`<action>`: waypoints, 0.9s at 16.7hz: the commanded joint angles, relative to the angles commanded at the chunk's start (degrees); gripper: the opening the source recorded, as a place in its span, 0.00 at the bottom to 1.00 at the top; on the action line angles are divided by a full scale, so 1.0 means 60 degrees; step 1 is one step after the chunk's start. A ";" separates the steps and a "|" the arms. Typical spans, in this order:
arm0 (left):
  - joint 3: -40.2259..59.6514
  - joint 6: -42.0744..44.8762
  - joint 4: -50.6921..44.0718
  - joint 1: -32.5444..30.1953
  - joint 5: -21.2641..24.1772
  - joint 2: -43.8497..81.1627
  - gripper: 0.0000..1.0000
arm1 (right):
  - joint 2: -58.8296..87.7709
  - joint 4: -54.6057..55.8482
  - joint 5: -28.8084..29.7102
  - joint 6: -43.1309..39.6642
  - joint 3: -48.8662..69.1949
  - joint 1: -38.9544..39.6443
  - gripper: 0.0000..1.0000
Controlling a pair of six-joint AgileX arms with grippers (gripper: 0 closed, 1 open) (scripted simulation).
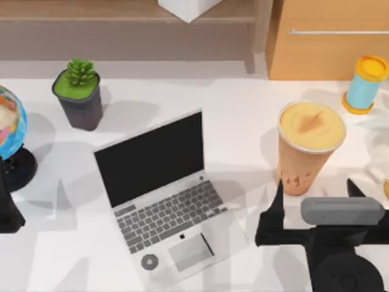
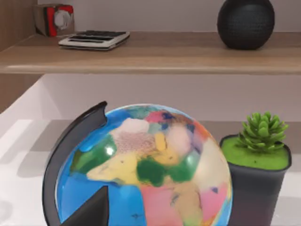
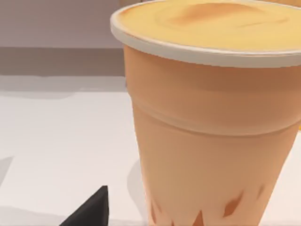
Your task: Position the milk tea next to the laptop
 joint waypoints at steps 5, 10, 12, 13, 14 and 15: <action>0.0000 0.0000 0.0000 0.0000 0.0000 0.0000 1.00 | 0.0167 0.0051 -0.0381 -0.0171 0.0262 -0.0404 1.00; 0.0000 0.0000 0.0000 0.0000 0.0000 0.0000 1.00 | 0.1063 0.0248 -0.2003 -0.0694 0.1410 -0.2072 1.00; 0.0000 0.0000 0.0000 0.0000 0.0000 0.0000 1.00 | 0.1355 0.0292 -0.2495 -0.0815 0.1757 -0.2564 1.00; 0.0000 0.0000 0.0000 0.0000 0.0000 0.0000 1.00 | 0.1424 0.0301 -0.2592 -0.0839 0.1835 -0.2661 1.00; 0.0000 0.0000 0.0000 0.0000 0.0000 0.0000 1.00 | 0.1431 0.0302 -0.2603 -0.0841 0.1843 -0.2672 1.00; 0.0000 0.0000 0.0000 0.0000 0.0000 0.0000 1.00 | 0.1431 0.0302 -0.2603 -0.0841 0.1843 -0.2672 1.00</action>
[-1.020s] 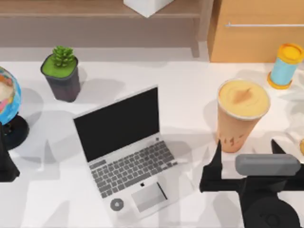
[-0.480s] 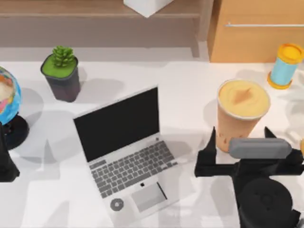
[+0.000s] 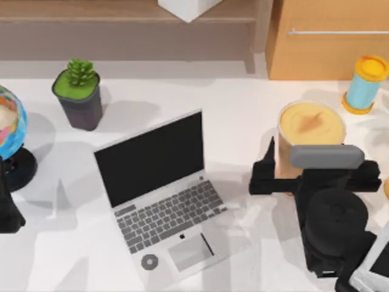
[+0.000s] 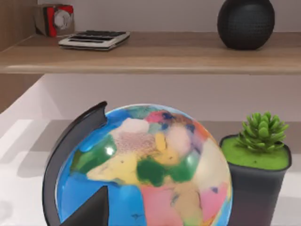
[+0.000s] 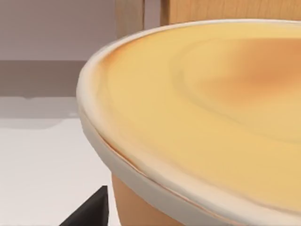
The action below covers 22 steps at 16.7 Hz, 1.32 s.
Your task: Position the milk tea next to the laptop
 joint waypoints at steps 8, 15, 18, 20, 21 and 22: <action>0.0000 0.0000 0.0000 0.0000 0.0000 0.0000 1.00 | 0.0000 0.0000 0.0000 0.0000 0.0000 0.0000 0.55; 0.0000 0.0000 0.0000 0.0000 0.0000 0.0000 1.00 | 0.0000 0.0000 0.0000 0.0000 0.0000 0.0000 0.02; 0.0000 0.0000 0.0000 0.0000 0.0000 0.0000 1.00 | 0.0000 0.0000 0.0000 0.0000 0.0000 0.0000 0.00; 0.0000 0.0000 0.0000 0.0000 0.0000 0.0000 1.00 | 0.0000 0.0000 0.0000 0.0000 0.0000 0.0000 0.00; 0.0000 0.0000 0.0000 0.0000 0.0000 0.0000 1.00 | 0.0000 0.0000 0.0000 0.0000 0.0000 0.0000 0.00; 0.0000 0.0000 0.0000 0.0000 0.0000 0.0000 1.00 | 0.0000 0.0000 0.0000 0.0000 0.0000 0.0000 0.00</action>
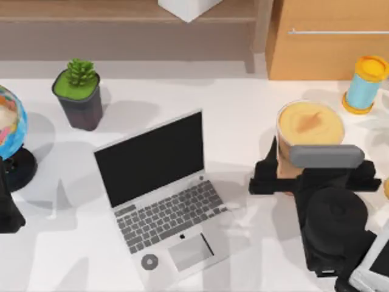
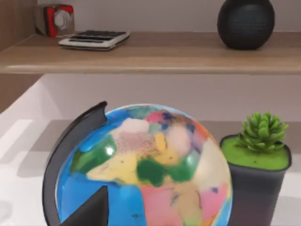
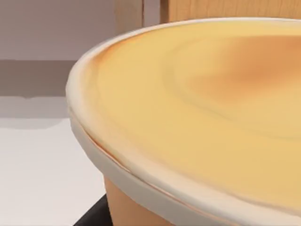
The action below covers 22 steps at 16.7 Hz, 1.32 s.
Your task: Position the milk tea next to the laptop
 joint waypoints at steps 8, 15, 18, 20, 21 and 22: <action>0.0000 0.0000 0.0000 0.0000 0.0000 0.0000 1.00 | -0.0604 -0.0584 -0.0006 0.0019 -0.0026 0.0013 0.00; 0.0000 0.0000 0.0000 0.0000 0.0000 0.0000 1.00 | -0.0991 -0.0438 0.0111 0.0091 0.0289 0.0247 0.00; 0.0000 0.0000 0.0000 0.0000 0.0000 0.0000 1.00 | -0.1481 -0.0683 0.0395 0.0210 0.0481 0.0738 0.00; 0.0000 0.0000 0.0000 0.0000 0.0000 0.0000 1.00 | -0.1788 -0.1029 0.0673 0.0318 0.0529 0.1150 0.00; 0.0000 0.0000 0.0000 0.0000 0.0000 0.0000 1.00 | -0.1934 -0.1244 0.0836 0.0381 0.0534 0.1372 0.00; 0.0000 0.0000 0.0000 0.0000 0.0000 0.0000 1.00 | -0.2074 -0.1480 0.1012 0.0451 0.0529 0.1601 0.00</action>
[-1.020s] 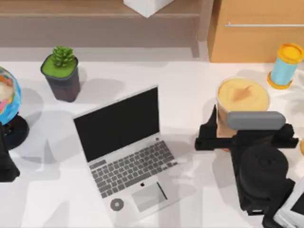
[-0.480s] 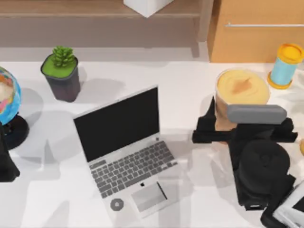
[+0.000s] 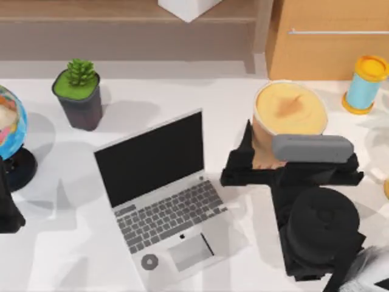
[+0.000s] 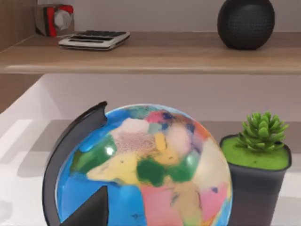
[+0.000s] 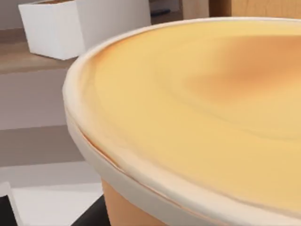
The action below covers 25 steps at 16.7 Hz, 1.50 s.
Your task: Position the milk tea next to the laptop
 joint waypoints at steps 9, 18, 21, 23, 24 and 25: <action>0.0000 0.0000 0.0000 0.0000 0.0000 0.0000 1.00 | -0.0975 -0.2415 0.1866 0.0814 -0.0276 0.1920 0.00; 0.0000 0.0000 0.0000 0.0000 0.0000 0.0000 1.00 | -0.1352 -0.3587 0.2981 0.1344 -0.0466 0.2582 0.00; 0.0000 0.0000 0.0000 0.0000 0.0000 0.0000 1.00 | -0.1352 -0.3587 0.2981 0.1344 -0.0466 0.2582 0.00; 0.0000 0.0000 0.0000 0.0000 0.0000 0.0000 1.00 | -0.1314 -0.3574 0.2960 0.1353 -0.0432 0.2535 0.00; 0.0000 0.0000 0.0000 0.0000 0.0000 0.0000 1.00 | -0.1299 -0.3539 0.2962 0.1350 -0.0422 0.2540 0.00; 0.0000 0.0000 0.0000 0.0000 0.0000 0.0000 1.00 | -0.1271 -0.3476 0.2966 0.1346 -0.0406 0.2549 0.00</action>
